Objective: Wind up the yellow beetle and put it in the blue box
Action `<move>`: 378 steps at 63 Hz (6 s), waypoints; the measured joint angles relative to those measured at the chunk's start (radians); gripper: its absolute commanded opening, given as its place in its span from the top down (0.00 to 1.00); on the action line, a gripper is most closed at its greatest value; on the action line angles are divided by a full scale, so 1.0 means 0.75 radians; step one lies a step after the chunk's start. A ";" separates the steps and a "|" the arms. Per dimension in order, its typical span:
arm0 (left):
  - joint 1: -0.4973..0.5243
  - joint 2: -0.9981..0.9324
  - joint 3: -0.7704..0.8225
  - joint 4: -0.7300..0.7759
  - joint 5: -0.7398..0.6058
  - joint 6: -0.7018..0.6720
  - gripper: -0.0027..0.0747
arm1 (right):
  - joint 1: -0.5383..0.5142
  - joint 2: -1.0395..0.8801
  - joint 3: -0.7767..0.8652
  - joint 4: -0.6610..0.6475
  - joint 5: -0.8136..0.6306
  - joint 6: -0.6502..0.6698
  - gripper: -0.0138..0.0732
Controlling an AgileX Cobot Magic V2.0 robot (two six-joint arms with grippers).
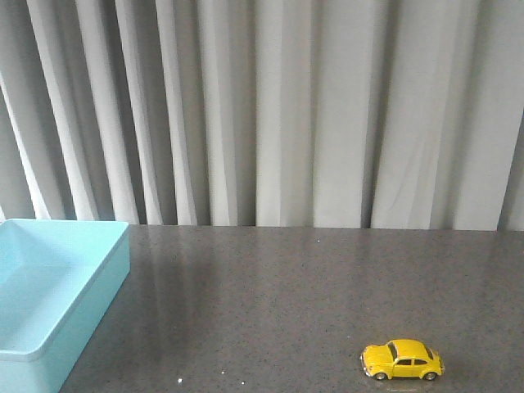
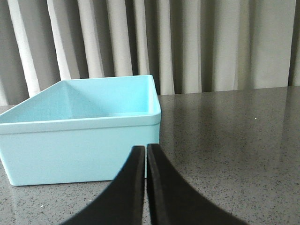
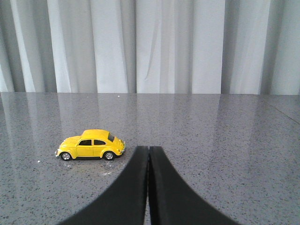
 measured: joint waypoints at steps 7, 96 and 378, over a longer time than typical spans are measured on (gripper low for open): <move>0.000 0.000 0.000 0.000 0.000 0.000 0.97 | 0.000 0.000 0.000 0.000 0.000 0.000 0.85; 0.000 0.000 0.000 0.000 0.000 0.000 0.97 | 0.000 0.000 0.000 0.000 0.000 0.001 0.85; 0.000 1.207 -1.109 0.007 0.887 0.030 0.38 | 0.118 2.666 -2.159 0.367 1.363 -0.153 0.18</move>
